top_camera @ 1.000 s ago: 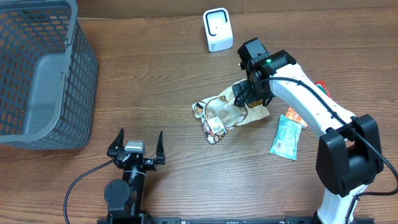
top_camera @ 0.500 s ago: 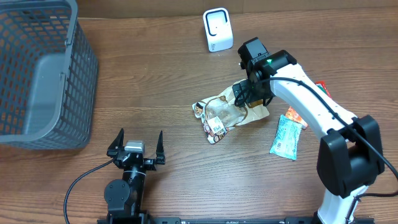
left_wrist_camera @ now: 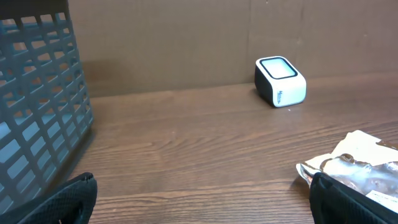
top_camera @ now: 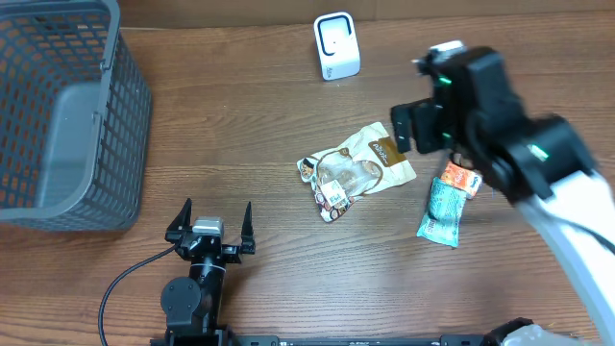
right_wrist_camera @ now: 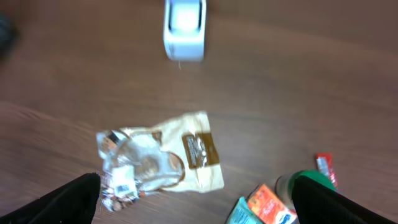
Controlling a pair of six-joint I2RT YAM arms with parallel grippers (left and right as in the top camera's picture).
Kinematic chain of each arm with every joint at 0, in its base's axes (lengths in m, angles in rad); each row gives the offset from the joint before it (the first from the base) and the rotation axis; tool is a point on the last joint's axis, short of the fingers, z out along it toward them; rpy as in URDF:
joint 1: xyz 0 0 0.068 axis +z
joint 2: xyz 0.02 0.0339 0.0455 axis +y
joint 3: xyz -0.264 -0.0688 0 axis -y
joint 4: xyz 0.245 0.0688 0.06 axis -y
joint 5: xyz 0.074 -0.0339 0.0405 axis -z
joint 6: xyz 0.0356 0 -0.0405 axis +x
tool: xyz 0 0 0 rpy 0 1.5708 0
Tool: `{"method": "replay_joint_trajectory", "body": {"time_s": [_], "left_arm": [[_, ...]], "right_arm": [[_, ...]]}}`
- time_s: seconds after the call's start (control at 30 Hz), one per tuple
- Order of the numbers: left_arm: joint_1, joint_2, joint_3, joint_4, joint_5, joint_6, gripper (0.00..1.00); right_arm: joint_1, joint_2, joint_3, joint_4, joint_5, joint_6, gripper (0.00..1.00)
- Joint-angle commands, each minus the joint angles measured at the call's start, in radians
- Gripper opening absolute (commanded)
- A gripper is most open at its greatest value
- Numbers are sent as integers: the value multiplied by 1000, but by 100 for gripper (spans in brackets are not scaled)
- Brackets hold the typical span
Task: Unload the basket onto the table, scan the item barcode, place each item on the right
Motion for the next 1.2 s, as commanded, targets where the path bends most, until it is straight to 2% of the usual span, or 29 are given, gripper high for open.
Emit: {"method": "replay_joint_trajectory", "body": {"time_s": [0.0, 0.37, 0.6, 0.7, 0.9, 1.17], "left_arm": [[2, -11, -4, -3, -4, 26, 100], [2, -11, -4, -3, -4, 26, 100], [2, -11, -4, -3, -4, 26, 100], [2, -11, -4, -3, -4, 26, 99], [2, -11, -4, -3, -4, 26, 99], [2, -11, -4, -3, -4, 26, 100]], "right_arm": [[-4, -172, 2, 3, 11, 5, 100], [-4, -592, 2, -19, 11, 5, 100], [-4, -647, 0, -171, 11, 5, 100], [-9, -657, -38, -174, 9, 5, 100], [-53, -785, -201, -114, -8, 5, 100], [-97, -1080, -542, 52, -14, 5, 100]]}}
